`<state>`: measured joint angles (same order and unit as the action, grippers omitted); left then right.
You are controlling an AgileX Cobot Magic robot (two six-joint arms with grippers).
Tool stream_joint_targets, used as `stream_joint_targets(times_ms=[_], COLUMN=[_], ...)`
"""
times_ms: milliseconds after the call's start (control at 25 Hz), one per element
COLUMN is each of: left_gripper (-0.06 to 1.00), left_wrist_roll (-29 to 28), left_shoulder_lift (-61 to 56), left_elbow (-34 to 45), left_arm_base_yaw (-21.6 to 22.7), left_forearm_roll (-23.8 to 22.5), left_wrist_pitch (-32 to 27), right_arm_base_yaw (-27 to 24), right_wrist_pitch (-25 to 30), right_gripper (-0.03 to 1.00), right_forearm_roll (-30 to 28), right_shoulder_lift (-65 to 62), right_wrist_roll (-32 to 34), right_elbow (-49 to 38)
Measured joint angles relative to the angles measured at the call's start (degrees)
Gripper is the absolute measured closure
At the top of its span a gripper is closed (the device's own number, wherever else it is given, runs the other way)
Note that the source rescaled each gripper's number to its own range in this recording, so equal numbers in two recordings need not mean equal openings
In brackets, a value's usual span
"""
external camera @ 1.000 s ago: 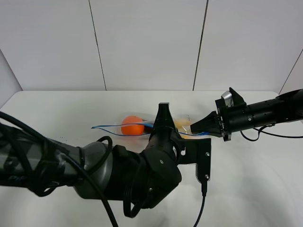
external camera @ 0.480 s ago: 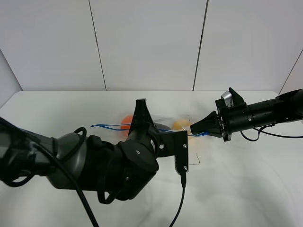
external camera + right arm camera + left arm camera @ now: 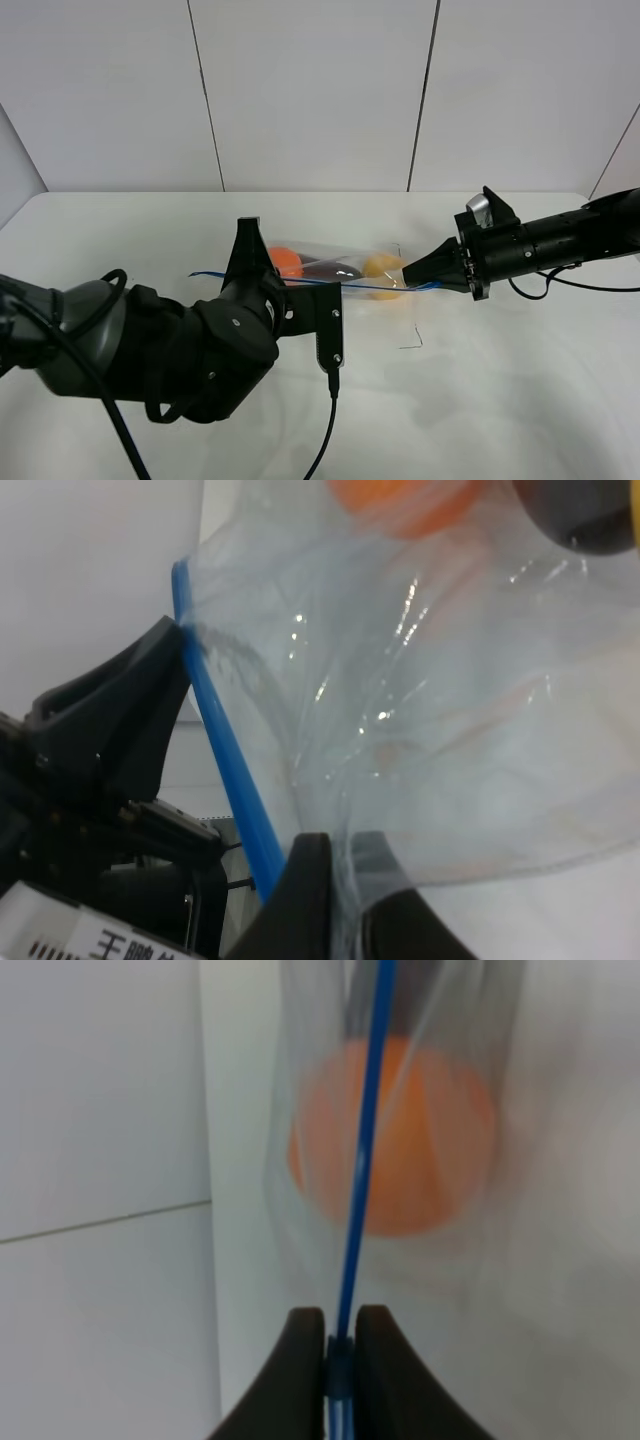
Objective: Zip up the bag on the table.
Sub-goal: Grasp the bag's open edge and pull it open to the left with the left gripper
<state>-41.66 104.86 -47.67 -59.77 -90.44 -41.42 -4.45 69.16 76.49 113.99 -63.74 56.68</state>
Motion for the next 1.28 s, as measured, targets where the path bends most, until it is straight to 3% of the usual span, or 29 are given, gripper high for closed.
stream_joint_targets(times_ms=[1280], left_gripper=[0.94], left_wrist_roll=[-2.2], left_shoulder_lift=[-1.2], left_elbow=[2.6], left_arm_base_yaw=[13.7], left_forearm_roll=[0.9], left_wrist_pitch=[1.2], right_arm_base_yaw=[0.5], right_wrist_pitch=[0.0], right_gripper=[0.97], right_forearm_roll=[0.3], right_shoulder_lift=[0.0], right_wrist_roll=[0.0], right_elbow=[0.0])
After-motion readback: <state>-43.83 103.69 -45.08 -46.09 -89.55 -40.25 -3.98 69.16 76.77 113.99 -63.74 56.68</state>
